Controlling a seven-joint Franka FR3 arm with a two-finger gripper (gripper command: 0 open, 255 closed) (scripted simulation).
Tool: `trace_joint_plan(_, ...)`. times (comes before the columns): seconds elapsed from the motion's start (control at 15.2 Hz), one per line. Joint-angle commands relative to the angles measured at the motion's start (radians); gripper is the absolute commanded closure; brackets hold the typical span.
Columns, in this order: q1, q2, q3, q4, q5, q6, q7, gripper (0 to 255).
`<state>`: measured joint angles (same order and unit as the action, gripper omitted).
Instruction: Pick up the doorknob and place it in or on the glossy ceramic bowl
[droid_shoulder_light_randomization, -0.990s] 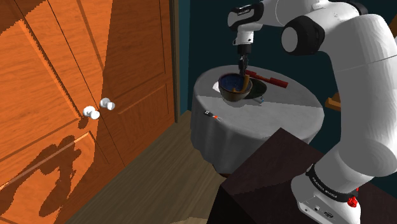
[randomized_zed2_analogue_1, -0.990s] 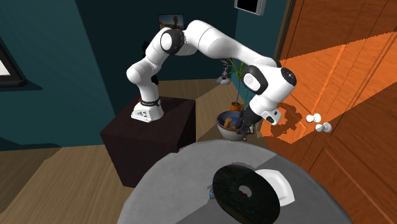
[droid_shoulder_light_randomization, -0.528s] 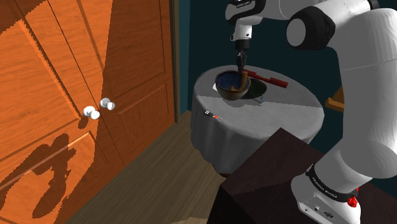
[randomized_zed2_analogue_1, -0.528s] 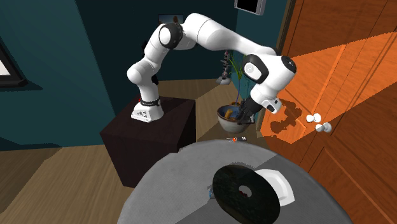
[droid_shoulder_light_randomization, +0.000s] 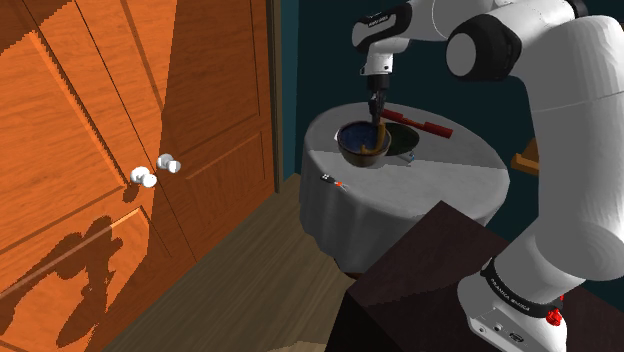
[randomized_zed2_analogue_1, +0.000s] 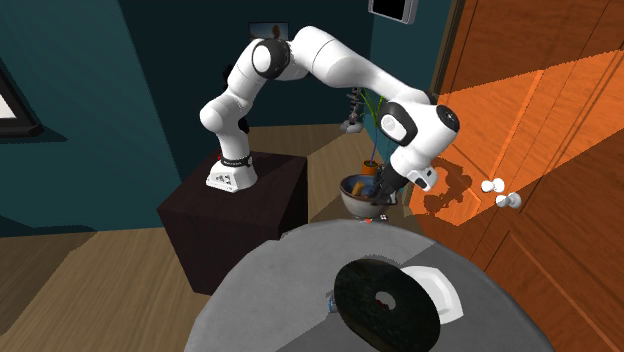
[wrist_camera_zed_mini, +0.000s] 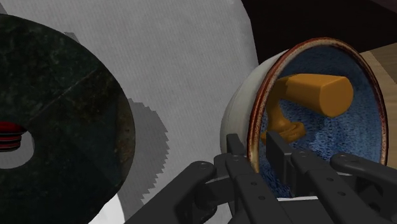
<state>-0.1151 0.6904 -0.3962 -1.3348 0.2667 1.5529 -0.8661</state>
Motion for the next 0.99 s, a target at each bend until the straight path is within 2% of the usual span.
trace_joint_plan(0.0,0.0,0.012,0.003,-0.008,0.004,0.02,-0.002,255)
trace_joint_plan(0.53,-0.002,0.06,0.013,-0.045,0.02,0.103,-0.013,255)
trace_joint_plan(0.92,-0.002,0.06,0.013,-0.045,0.02,0.103,-0.013,255)
